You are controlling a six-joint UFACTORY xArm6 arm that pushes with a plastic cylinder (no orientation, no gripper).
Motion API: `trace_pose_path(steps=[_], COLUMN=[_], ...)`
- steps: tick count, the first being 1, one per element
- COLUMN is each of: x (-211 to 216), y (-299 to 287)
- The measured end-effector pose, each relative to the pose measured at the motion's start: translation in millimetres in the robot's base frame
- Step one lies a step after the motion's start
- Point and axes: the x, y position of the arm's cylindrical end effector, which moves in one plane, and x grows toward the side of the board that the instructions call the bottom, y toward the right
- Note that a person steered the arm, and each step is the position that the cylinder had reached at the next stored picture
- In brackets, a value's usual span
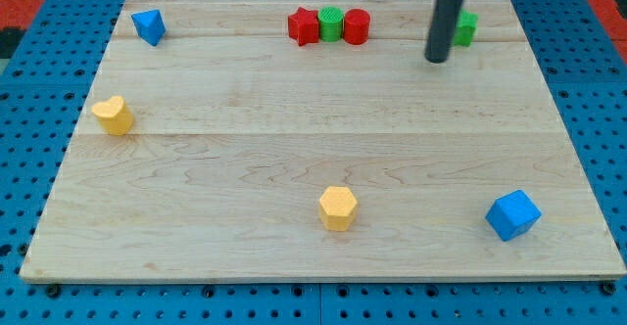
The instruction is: Slide the green star to the red circle
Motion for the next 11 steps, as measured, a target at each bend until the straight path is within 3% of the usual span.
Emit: trace_pose_path(steps=[1, 2, 3, 5, 7, 9, 11], x=[-1, -30, -64, -89, -46, -59, -65], y=[70, 107, 90, -33, 41, -25, -53])
